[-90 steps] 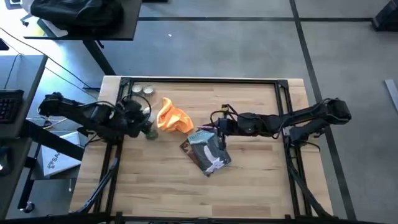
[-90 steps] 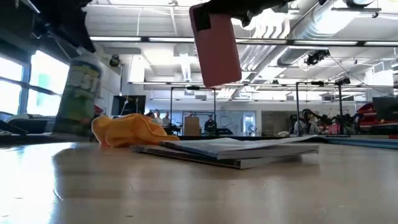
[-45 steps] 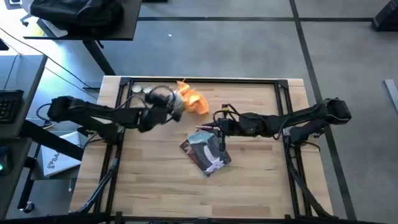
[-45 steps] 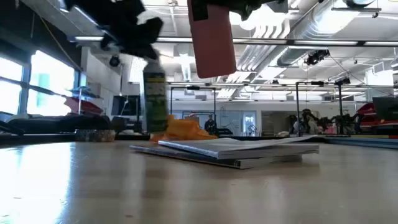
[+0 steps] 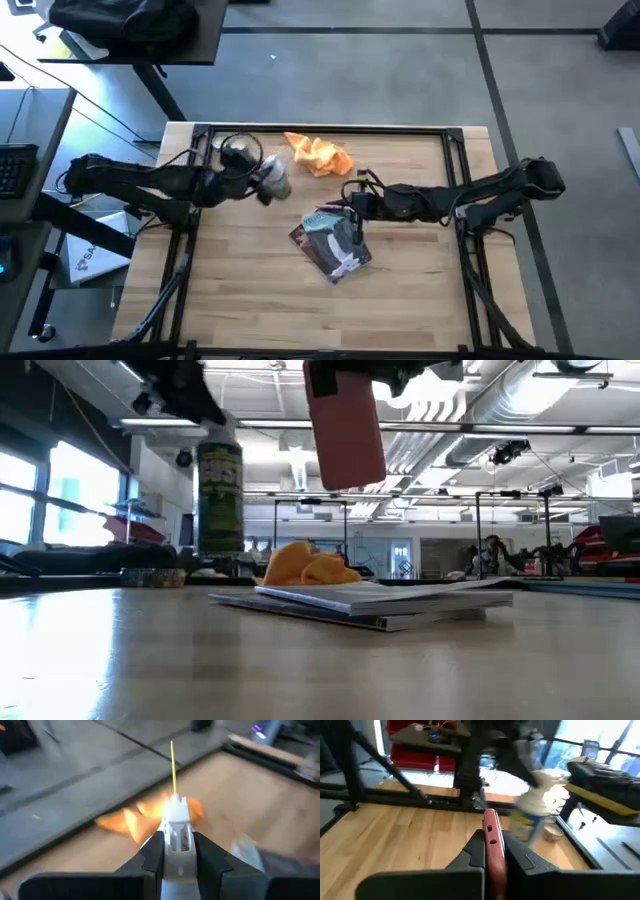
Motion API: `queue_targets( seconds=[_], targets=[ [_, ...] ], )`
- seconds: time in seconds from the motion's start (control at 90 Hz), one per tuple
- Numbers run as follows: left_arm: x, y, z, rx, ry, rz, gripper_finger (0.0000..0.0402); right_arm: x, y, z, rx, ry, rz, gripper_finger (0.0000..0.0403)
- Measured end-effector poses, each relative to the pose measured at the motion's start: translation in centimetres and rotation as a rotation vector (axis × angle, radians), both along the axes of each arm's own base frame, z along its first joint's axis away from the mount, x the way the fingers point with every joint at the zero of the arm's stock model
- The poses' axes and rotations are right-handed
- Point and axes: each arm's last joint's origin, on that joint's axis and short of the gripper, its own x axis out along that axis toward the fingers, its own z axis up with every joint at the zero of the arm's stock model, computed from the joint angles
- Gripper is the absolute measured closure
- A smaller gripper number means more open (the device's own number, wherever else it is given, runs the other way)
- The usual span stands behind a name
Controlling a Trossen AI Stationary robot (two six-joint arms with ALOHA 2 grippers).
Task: Apply microfiber cloth
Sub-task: Spray the cellphone using the spray bottle
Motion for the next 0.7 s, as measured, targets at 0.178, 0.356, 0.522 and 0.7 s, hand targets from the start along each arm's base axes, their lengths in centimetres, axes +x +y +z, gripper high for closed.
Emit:
queue_targets(
  seconds=[0.178,0.356,0.522,0.7],
  targets=[
    [-1.7,-2.9,-0.3,-0.099,0.027,-0.149,0.0351,1.3,2.0,-0.2,-0.006,-0.019,0.003,0.0402],
    [-2.9,-5.8,-0.6,-0.201,0.004,-0.245,0.0351,3.4,4.9,-0.3,0.015,0.007,0.055,0.0402],
    [-4.4,-8.5,-0.8,-0.245,-0.065,-0.282,0.0351,4.4,8.5,0.3,0.018,0.04,0.013,0.0402],
    [-5.5,-11.8,-1.6,-0.226,-0.141,-0.309,0.0351,4.1,11.5,1.6,0.025,0.011,-0.094,0.0402]
  ],
)
